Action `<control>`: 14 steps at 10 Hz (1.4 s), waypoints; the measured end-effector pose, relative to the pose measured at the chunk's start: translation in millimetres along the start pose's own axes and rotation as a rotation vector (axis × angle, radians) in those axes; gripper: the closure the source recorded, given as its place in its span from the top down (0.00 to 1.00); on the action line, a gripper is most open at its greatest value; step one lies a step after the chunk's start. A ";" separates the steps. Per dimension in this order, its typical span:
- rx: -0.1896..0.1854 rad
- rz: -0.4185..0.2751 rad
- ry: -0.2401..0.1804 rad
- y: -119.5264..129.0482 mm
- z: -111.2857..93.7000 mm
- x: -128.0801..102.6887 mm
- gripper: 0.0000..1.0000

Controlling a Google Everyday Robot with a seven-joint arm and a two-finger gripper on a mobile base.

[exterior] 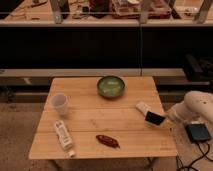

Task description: Place the eraser on the white sponge

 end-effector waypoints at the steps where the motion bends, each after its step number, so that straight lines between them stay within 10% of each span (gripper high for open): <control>1: 0.008 0.003 0.011 -11.5 0.4 -12.0 0.18; 11: -0.060 -0.008 0.053 -44.2 36.3 -66.4 0.20; 14: -0.076 -0.001 0.050 -51.1 37.0 -68.9 0.51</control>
